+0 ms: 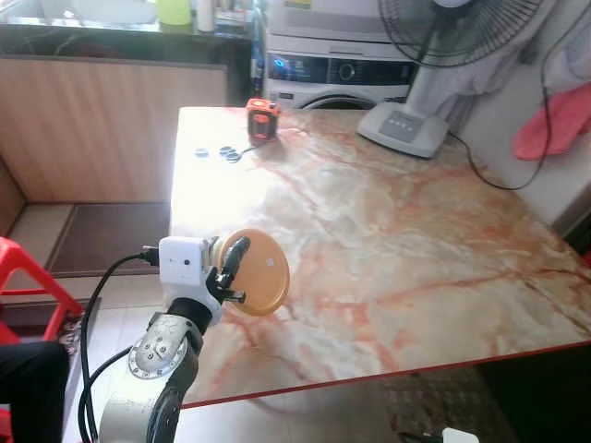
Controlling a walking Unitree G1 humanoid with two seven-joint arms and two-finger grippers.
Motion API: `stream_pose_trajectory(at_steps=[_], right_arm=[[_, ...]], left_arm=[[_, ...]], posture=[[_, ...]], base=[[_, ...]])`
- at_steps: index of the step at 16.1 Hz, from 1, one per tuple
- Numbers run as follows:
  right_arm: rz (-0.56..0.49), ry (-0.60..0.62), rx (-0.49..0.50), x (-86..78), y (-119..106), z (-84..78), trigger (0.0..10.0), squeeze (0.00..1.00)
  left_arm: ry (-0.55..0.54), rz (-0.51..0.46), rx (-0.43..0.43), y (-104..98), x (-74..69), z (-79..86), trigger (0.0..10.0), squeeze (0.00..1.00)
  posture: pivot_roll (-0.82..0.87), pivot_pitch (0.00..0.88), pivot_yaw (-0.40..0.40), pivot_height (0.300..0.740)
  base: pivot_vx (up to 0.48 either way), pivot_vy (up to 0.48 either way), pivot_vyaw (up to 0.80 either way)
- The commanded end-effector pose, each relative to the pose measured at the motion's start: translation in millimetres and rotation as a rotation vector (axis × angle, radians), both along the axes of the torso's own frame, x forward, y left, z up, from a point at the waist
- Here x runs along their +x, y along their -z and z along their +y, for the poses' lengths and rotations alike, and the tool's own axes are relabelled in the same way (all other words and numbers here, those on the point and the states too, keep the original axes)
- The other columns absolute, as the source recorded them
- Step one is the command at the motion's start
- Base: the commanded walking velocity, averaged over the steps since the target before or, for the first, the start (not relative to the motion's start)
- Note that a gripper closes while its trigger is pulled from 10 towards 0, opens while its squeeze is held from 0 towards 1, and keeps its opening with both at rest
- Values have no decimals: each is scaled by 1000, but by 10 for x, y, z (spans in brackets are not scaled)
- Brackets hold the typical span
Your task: Restocking fridge
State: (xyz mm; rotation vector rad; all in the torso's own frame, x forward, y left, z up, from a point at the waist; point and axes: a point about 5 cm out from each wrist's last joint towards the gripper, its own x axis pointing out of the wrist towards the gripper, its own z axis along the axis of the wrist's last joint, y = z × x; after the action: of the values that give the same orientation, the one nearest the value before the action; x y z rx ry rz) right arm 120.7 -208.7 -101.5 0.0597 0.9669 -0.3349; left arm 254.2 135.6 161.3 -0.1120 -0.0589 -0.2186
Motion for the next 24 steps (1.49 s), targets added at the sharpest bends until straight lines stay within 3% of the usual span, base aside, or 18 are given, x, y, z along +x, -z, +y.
stream_pose_trajectory(at_steps=[1, 24], right_arm=[[-6, 5, -8, -3, -6, -26, 10000, 0], [2, 3, -13, -21, 0, -27, 10000, 0]], left_arm=[[6, -17, 4, -15, 5, -16, 10000, 0], [3, -17, 4, 1, 20, 5, 10000, 0]], posture=[[74, 0, -118, 740], [79, 0, -119, 740]], base=[[0, 270, 0], [0, 273, 0]])
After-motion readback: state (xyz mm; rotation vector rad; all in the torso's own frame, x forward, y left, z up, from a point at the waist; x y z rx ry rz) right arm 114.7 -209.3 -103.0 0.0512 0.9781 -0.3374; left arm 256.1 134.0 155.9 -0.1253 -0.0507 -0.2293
